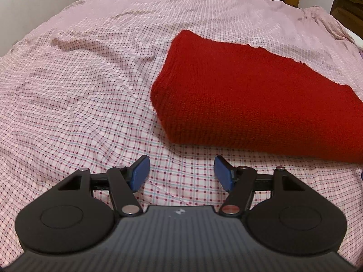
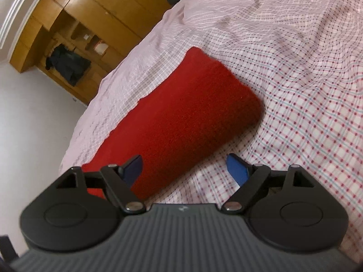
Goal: Fold small clothes
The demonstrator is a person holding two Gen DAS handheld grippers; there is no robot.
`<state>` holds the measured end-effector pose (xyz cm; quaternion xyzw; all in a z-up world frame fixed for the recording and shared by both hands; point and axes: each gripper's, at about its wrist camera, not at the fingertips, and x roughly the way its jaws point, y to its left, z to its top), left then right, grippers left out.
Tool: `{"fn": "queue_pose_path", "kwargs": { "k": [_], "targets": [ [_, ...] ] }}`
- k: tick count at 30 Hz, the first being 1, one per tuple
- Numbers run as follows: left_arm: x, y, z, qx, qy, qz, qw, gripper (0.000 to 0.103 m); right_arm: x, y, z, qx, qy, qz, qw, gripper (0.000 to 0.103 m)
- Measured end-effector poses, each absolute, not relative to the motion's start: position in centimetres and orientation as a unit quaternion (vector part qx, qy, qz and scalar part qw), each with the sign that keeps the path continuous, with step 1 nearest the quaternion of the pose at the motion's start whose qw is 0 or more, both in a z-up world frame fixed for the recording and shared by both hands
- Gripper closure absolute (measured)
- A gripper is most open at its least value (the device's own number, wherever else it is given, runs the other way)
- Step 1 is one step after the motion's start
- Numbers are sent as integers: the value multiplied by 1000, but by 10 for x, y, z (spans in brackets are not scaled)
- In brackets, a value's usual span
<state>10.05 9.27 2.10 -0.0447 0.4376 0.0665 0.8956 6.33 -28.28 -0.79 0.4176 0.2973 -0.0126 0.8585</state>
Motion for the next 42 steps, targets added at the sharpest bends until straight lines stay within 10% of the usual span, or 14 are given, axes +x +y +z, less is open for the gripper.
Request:
{"fn": "queue_pose_path", "kwargs": {
  "k": [31,42],
  "targets": [
    [100,89,12,-22,416,57,907,24,90,-291,-23,500,202,-75,839,20],
    [95,104,34,-33,394,67,916,24,104,-298,-27,490,208,-91,842,43]
  ]
}}
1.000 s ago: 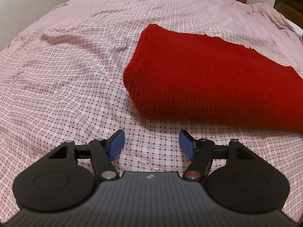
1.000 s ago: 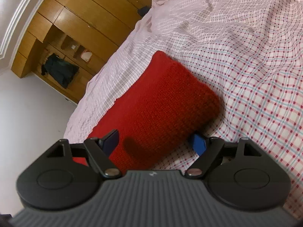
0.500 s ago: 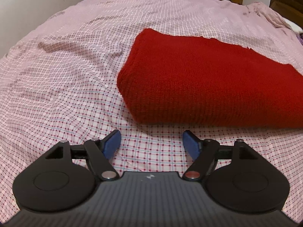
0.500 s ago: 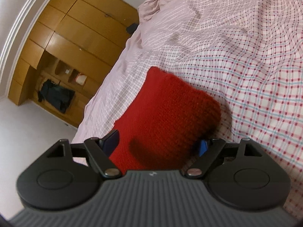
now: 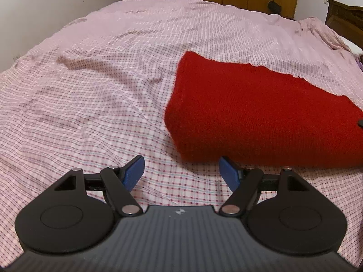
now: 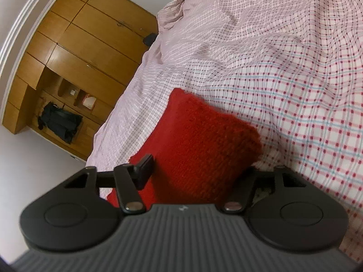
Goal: Fold small clothes
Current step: 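Close the right tool on one end of the folded bundle, then lift the bundle end with the right tool and fold it over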
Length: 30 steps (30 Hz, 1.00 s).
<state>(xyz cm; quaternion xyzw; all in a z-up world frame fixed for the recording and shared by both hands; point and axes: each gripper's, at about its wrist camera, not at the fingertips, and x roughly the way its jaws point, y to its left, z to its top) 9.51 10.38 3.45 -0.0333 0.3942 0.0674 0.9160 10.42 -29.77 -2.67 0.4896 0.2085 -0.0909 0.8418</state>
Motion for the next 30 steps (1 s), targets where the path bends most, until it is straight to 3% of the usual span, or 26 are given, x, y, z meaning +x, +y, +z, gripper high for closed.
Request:
{"fn": "queue_pose_path", "kwargs": {
  "k": [6,30],
  "targets": [
    [96,115,50,-27,388,70,919,24,109,-303,-20,478,209,-65,851,65],
    [133,149,74,-13,384,84,919,24,138,-235,81,305,175,33,936,69]
  ]
}}
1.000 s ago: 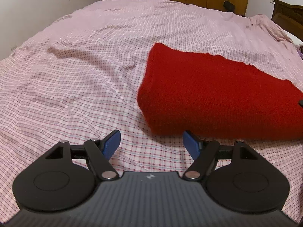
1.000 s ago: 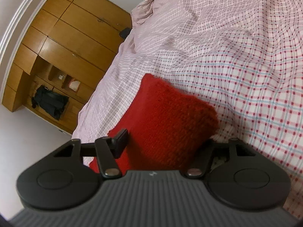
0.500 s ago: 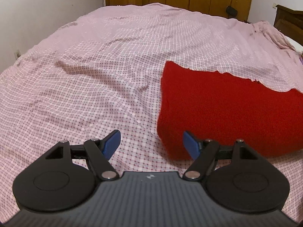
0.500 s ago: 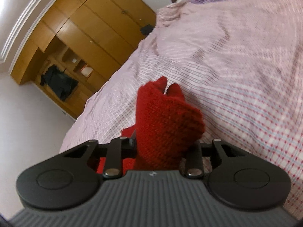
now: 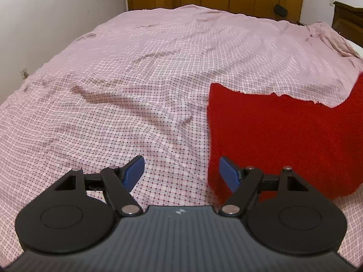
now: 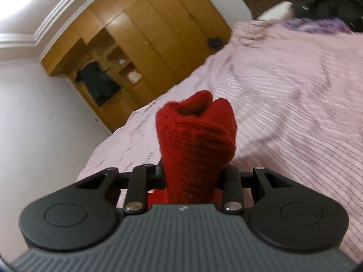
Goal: Fold small clothes
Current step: 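Lift the bundle end with the right tool and fold it over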
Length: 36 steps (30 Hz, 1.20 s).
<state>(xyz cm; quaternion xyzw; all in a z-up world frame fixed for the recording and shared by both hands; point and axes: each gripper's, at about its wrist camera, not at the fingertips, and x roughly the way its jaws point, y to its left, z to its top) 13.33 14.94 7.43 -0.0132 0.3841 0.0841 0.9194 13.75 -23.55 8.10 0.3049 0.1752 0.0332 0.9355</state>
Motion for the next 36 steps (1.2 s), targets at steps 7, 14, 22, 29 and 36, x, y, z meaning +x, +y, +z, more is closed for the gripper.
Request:
{"fn": "queue_pose_path", "kwargs": {
  "k": [7,14,22,29,36],
  "targets": [
    [139,153,65,-15,392,85,916,24,149,-185,95,197,173,71,962,70],
    [136,157,59,-26,394,81,915,24,156,-124,77,65,203,114,970,70],
    [130,167,58,-35,394,84,915,24,156,-69,52,-80,236,132,959,69],
    [119,186,59,-44,388,90,916,24,156,-67,66,-65,227,109,966,70],
    [106,212,67,-66,371,98,921,24,143,-45,98,-71,153,107,980,71]
  ]
}}
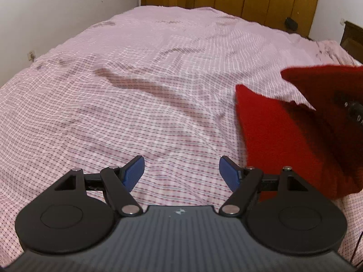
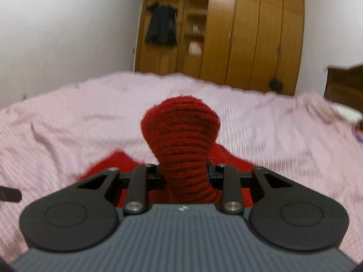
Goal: Fold small clothes
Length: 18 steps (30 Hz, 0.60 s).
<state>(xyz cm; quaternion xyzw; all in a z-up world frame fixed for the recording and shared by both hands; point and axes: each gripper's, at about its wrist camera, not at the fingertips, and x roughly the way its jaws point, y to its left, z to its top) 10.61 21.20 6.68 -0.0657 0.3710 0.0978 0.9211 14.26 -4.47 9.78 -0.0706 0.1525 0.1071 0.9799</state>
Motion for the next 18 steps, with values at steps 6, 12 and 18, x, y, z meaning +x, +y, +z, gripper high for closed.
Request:
{"fn": "queue_pose_path", "kwargs": {
  "k": [6,12,18],
  "targets": [
    [97,226,70,-79,363,109,922,24,124,13,57,-143,170,175,959,71],
    [89,233,65,-78,371,112,919,24,109,38,32,-217,159,173,947,71],
    [87,244,64,-86,369,120,918,24,92,26,63,-205,104,182,956,71]
  ]
}}
